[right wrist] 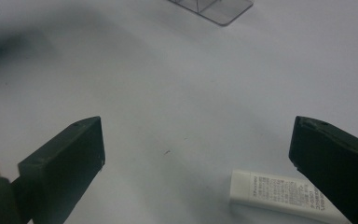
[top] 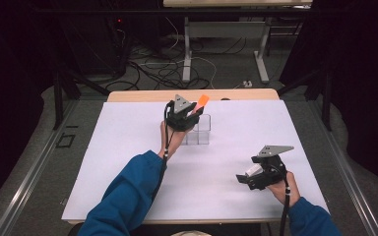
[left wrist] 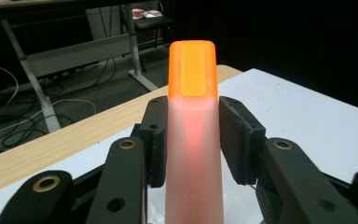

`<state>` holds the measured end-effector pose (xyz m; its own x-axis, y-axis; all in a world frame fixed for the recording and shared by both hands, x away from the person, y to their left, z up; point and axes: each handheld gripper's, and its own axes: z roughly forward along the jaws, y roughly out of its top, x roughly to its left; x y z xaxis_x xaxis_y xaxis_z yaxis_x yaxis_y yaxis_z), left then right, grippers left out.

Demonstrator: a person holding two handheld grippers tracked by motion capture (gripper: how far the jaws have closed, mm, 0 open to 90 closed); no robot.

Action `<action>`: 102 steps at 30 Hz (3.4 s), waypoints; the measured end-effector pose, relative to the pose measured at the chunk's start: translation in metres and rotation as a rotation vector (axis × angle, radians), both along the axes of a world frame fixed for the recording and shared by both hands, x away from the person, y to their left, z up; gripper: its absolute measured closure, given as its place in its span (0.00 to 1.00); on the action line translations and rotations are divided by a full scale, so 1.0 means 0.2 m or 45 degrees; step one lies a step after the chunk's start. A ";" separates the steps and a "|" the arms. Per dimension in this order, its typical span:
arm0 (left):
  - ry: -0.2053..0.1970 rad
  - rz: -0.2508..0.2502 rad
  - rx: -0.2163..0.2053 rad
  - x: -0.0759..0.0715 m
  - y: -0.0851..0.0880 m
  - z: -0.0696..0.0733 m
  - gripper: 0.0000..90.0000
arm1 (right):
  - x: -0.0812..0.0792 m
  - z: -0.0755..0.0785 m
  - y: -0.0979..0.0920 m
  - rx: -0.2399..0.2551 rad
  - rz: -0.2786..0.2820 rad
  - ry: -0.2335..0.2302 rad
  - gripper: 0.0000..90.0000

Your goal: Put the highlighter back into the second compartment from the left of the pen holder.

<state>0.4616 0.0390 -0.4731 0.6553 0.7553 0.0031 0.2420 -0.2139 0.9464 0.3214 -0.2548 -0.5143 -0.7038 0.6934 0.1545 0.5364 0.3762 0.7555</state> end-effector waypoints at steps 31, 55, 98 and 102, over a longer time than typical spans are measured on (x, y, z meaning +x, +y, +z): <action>-0.015 -0.016 0.029 0.03 -0.06 -0.13 0.72 | 0.00 0.00 0.00 0.001 0.008 -0.012 0.03; 0.088 -0.089 0.201 -0.19 0.13 -0.09 0.34 | 0.00 0.00 0.00 0.010 -0.003 -0.018 0.03; 0.214 -0.139 0.357 -0.61 0.44 -0.20 0.10 | 0.00 0.01 -0.01 0.007 -0.011 -0.018 0.03; 0.226 -0.133 0.375 -0.64 0.46 -0.22 0.07 | 0.00 0.01 -0.02 0.003 -0.021 -0.012 0.03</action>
